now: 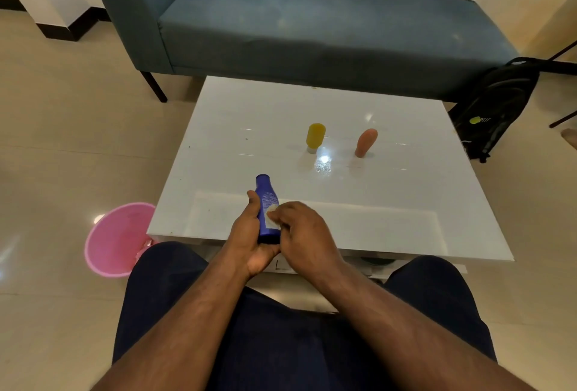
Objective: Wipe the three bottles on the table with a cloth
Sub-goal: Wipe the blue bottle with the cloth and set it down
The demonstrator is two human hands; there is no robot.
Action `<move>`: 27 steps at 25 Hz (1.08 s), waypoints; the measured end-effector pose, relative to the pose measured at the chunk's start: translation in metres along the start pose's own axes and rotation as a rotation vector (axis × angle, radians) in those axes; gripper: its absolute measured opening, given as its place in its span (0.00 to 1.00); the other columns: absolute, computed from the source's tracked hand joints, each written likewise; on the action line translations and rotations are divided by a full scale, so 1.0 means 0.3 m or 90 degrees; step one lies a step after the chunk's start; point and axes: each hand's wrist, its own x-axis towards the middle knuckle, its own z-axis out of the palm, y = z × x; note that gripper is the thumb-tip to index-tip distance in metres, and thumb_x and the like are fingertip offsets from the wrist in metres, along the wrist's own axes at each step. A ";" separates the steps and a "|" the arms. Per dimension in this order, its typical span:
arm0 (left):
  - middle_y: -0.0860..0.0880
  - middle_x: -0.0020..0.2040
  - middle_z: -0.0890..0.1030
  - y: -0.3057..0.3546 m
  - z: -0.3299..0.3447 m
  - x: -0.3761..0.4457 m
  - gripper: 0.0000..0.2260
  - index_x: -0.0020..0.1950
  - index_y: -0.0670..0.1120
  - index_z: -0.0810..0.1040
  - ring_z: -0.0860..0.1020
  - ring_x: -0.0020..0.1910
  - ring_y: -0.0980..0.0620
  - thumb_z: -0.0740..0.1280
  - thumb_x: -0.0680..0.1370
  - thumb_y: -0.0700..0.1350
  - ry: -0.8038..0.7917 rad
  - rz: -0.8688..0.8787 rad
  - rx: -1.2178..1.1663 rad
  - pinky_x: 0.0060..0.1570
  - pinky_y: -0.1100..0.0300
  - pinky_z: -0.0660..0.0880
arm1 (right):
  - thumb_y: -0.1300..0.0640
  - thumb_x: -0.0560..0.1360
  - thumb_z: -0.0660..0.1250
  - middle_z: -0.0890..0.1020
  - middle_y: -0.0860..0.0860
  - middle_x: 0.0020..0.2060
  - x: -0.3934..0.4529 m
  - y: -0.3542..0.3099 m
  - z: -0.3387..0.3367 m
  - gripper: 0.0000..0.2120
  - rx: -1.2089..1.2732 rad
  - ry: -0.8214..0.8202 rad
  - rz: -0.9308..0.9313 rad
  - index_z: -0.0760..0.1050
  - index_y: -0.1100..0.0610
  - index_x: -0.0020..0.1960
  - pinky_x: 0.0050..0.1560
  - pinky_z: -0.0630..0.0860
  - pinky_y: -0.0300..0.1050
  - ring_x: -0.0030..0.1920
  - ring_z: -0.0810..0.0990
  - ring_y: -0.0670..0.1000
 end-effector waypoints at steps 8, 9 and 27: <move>0.39 0.58 0.79 0.015 0.001 0.014 0.23 0.67 0.41 0.72 0.82 0.53 0.39 0.65 0.81 0.57 0.011 -0.020 -0.150 0.44 0.45 0.84 | 0.62 0.73 0.69 0.81 0.51 0.46 -0.056 0.039 0.007 0.06 -0.006 0.059 -0.091 0.81 0.57 0.49 0.49 0.77 0.46 0.46 0.77 0.49; 0.39 0.54 0.79 0.014 0.005 0.014 0.21 0.66 0.41 0.73 0.81 0.50 0.41 0.64 0.82 0.56 0.017 -0.014 -0.142 0.41 0.45 0.83 | 0.63 0.73 0.70 0.81 0.51 0.44 -0.048 0.043 0.008 0.05 0.005 0.066 -0.067 0.80 0.57 0.48 0.47 0.78 0.48 0.45 0.77 0.50; 0.37 0.51 0.83 0.015 -0.007 0.016 0.19 0.67 0.38 0.73 0.84 0.46 0.42 0.62 0.84 0.50 -0.021 -0.004 -0.201 0.39 0.52 0.84 | 0.66 0.70 0.70 0.81 0.53 0.44 -0.007 0.042 0.028 0.08 -0.029 0.087 -0.223 0.81 0.58 0.47 0.44 0.74 0.44 0.43 0.76 0.53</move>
